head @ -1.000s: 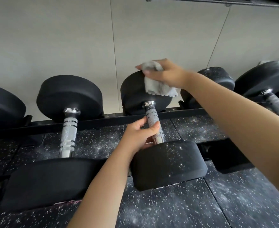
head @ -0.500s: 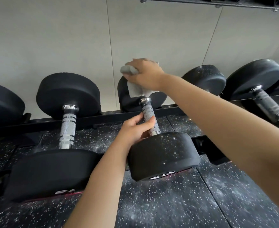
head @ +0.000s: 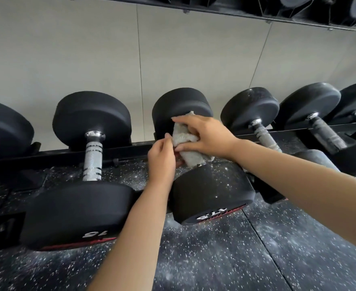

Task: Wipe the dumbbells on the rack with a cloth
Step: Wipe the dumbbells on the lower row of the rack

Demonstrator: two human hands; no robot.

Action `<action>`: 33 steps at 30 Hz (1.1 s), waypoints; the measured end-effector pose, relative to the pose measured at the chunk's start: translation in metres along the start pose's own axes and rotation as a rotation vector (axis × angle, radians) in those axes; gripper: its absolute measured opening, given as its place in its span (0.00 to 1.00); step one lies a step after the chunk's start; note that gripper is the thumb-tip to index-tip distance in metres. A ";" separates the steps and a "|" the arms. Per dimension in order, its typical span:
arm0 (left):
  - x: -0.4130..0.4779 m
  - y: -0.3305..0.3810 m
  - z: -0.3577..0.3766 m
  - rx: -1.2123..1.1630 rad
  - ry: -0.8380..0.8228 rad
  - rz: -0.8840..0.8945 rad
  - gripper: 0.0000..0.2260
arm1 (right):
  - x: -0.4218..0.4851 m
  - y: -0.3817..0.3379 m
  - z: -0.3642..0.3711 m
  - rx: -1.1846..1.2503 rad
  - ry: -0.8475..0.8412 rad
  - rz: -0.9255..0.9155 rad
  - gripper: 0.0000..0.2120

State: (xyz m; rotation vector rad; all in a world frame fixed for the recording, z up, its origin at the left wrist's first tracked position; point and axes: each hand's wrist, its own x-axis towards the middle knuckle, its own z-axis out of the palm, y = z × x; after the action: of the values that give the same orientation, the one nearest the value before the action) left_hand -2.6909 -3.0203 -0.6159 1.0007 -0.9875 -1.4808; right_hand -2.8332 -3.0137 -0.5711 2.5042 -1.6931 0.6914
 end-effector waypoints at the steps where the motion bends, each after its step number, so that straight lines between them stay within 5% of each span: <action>1: -0.001 0.000 0.000 0.004 -0.017 0.007 0.14 | -0.002 0.000 -0.005 0.111 -0.012 0.060 0.30; 4: -0.002 0.000 0.000 0.005 -0.051 0.038 0.14 | -0.010 0.007 -0.016 0.247 -0.016 0.217 0.24; 7: 0.000 0.000 0.001 0.075 -0.071 0.093 0.13 | -0.014 0.007 -0.007 0.088 -0.190 0.333 0.28; 13: 0.011 -0.009 0.000 0.177 -0.005 0.159 0.02 | 0.010 0.003 0.006 0.154 -0.010 0.357 0.15; 22: 0.021 -0.017 -0.002 0.229 -0.010 0.191 0.03 | -0.008 0.013 -0.012 0.210 -0.133 0.348 0.09; 27: 0.022 -0.017 0.001 0.203 -0.013 0.185 0.04 | 0.011 0.010 -0.007 0.232 -0.012 0.362 0.11; 33: 0.020 -0.017 0.001 0.194 -0.006 0.171 0.04 | -0.006 0.011 -0.018 0.232 -0.176 0.350 0.14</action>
State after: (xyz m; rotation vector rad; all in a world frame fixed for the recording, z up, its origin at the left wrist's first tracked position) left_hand -2.6993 -3.0384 -0.6333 1.0218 -1.2078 -1.2654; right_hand -2.8505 -3.0078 -0.5595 2.5024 -2.2721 0.7469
